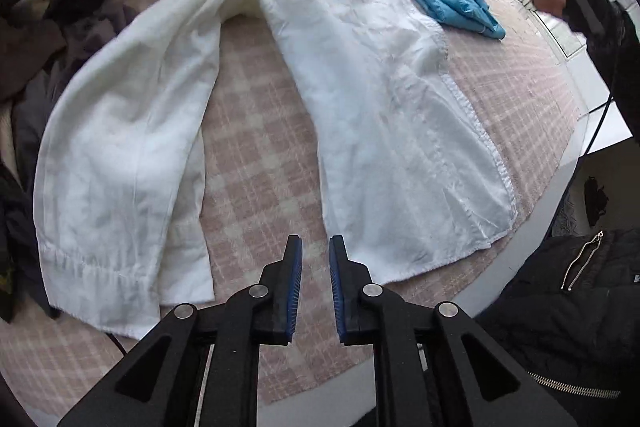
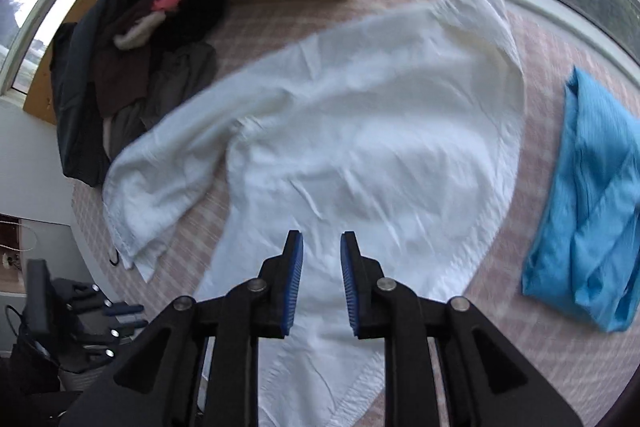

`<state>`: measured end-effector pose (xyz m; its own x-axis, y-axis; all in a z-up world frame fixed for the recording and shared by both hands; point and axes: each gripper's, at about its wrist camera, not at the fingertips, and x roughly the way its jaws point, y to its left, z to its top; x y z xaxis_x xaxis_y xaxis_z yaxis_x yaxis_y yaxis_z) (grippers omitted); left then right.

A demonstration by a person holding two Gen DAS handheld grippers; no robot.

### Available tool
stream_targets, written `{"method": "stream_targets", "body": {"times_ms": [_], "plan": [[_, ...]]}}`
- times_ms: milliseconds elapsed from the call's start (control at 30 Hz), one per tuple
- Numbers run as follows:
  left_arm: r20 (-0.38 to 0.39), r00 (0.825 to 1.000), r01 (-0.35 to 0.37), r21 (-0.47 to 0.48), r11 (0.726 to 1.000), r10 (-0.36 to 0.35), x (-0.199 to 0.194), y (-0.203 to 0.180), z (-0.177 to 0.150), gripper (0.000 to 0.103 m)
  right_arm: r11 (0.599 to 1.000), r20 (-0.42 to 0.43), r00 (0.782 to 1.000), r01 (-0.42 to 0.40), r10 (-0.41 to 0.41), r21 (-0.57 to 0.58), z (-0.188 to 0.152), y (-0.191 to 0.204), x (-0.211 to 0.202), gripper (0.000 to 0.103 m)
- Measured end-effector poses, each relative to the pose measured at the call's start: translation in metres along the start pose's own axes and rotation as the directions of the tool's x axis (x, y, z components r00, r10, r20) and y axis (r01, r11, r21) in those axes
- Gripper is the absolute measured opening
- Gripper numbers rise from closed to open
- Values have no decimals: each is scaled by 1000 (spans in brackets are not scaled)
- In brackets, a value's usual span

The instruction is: Fold clothes

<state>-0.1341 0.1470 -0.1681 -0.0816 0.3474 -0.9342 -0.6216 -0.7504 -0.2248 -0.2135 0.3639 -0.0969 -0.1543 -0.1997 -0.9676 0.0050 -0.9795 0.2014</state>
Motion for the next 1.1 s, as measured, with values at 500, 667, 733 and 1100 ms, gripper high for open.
{"method": "stream_targets", "body": {"times_ms": [500,667,733,1100], "plan": [[-18,995,-97,125,987,100,101,15,157,14,986,-22,994,110,-109,128,-92,-59,21,17],[0,997,-83,117,990,83,97,26,170,13,992,36,996,72,-76,105,-71,-50,24,22],[9,997,-81,132,988,80,99,22,179,13,992,31,998,43,-47,115,-73,-53,32,22],[34,994,-112,169,979,108,118,14,225,14,971,-24,986,167,-166,169,-145,-72,38,7]]}}
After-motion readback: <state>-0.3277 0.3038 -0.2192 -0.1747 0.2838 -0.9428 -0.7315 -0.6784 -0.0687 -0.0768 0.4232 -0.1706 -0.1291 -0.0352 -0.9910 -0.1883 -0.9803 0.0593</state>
